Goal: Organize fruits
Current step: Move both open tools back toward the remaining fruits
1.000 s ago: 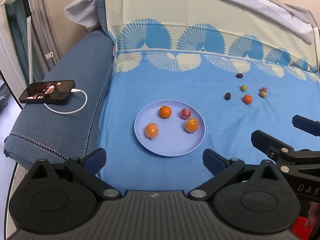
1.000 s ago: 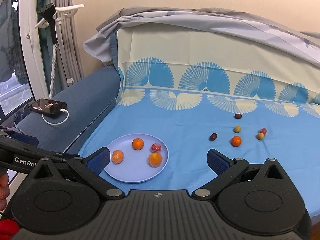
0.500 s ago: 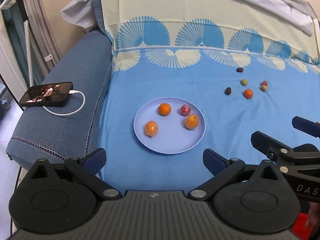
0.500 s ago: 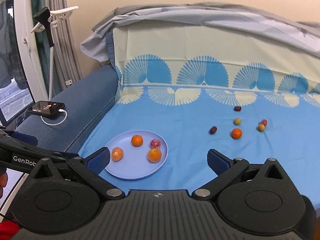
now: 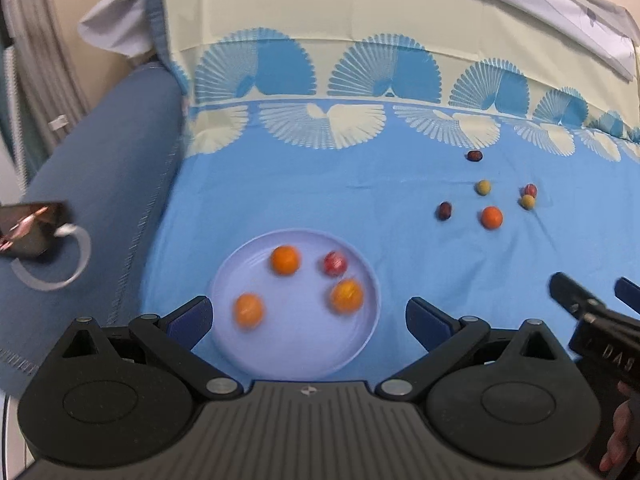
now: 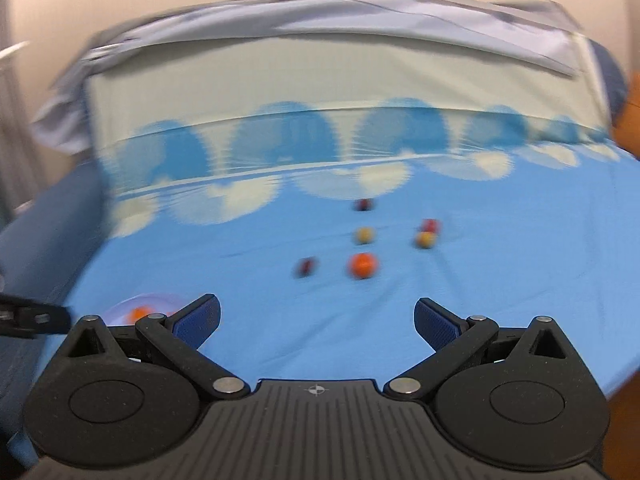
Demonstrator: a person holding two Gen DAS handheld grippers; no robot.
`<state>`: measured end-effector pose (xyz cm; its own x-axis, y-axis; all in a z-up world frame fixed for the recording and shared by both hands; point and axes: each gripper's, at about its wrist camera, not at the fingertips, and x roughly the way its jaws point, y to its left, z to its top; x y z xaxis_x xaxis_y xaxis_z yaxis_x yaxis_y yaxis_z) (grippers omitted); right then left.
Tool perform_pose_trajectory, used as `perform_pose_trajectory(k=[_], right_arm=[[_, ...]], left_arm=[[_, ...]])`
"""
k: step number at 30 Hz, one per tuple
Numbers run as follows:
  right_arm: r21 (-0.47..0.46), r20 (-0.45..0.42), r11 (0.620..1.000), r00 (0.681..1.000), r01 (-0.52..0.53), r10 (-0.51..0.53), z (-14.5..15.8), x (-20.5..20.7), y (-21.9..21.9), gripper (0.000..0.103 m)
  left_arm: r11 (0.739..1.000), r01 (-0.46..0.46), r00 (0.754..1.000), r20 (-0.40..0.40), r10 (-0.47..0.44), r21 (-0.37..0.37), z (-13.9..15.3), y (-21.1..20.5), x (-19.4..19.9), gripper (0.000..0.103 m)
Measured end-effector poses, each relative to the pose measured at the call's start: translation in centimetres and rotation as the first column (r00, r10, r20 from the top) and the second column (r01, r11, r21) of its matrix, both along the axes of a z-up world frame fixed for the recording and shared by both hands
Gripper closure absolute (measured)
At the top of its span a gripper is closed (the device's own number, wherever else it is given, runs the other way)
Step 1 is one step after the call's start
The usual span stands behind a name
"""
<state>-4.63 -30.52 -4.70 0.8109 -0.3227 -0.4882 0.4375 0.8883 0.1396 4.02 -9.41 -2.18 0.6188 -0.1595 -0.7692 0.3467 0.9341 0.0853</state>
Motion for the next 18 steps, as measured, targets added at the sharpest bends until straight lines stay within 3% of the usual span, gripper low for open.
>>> perform_pose_trajectory(k=[6, 10, 18], right_arm=[[0.01, -0.05, 0.981, 0.98, 0.192, -0.191, -3.4, 4.1, -8.0, 0.001], [0.022, -0.072, 0.963, 0.962, 0.267, -0.265, -5.8, 8.5, -12.6, 0.001], [0.016, -0.124, 0.96, 0.954, 0.279, -0.275, -10.7, 18.0, -18.8, 0.001]], left_arm=[[0.995, 0.082, 0.997, -0.018, -0.081, 0.057, -3.3, -8.3, 6.1, 0.0], [0.972, 0.232, 0.972, -0.053, -0.229, 0.045, -7.0, -14.2, 10.2, 0.0], [0.942, 0.328, 0.943, -0.085, -0.322, 0.065, -13.9, -22.2, 16.9, 0.0]])
